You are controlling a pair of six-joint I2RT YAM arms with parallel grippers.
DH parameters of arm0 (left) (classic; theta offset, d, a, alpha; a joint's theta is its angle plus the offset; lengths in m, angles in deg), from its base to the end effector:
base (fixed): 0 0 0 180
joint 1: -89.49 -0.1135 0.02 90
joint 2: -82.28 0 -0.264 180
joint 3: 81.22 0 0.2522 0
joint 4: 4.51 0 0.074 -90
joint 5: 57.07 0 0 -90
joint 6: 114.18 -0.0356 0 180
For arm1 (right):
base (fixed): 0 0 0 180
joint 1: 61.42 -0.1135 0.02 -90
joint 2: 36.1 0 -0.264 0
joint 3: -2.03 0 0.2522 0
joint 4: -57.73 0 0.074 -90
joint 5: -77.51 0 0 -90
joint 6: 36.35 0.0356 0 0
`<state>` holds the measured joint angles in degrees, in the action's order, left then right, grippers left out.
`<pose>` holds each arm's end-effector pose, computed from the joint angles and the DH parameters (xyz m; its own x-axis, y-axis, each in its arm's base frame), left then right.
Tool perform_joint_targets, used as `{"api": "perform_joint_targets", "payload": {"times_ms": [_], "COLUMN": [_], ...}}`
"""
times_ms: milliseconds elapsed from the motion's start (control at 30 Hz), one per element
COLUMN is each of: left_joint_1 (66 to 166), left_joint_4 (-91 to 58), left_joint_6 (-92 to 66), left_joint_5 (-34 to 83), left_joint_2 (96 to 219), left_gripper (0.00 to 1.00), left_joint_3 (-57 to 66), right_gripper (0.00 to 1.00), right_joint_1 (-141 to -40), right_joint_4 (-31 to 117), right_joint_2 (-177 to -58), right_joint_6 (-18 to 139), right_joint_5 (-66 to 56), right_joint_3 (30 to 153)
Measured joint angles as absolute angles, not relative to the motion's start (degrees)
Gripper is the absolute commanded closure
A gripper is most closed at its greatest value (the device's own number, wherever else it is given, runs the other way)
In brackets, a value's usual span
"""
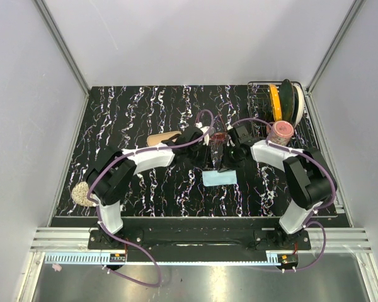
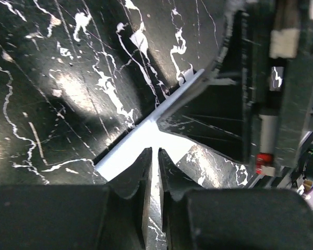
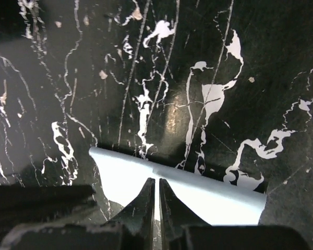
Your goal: Organize the sunglasses
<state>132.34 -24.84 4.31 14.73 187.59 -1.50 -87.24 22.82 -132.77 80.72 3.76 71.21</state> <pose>0.2800 -0.2749 0.1817 -0.8470 0.1677 -0.5044 0.4566 0.7153 -0.5290 0.2878 0.1503 0.1634 -0.9537 0.0239 -0.2997 -0.1132 0.8949 0.4317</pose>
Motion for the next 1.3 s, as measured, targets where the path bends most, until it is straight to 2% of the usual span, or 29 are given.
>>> {"api": "perform_joint_targets", "payload": {"times_ms": [767,1300], "left_joint_1": [133.04,132.65], "left_joint_4": [-30.67,-31.0], "left_joint_6": [6.04,7.19], "left_joint_5": [19.28,20.11], "left_joint_2": [193.12,193.12], "left_gripper": [0.92,0.93], "left_joint_3": [0.38,0.42], "right_gripper": [0.91,0.88], "right_joint_1": [-87.24,-87.24], "right_joint_4": [26.1,24.2], "right_joint_2": [-137.05,-134.69], "right_joint_6": [84.78,86.99], "right_joint_5": [3.74,-7.19], "right_joint_3": [71.5,71.21]}}
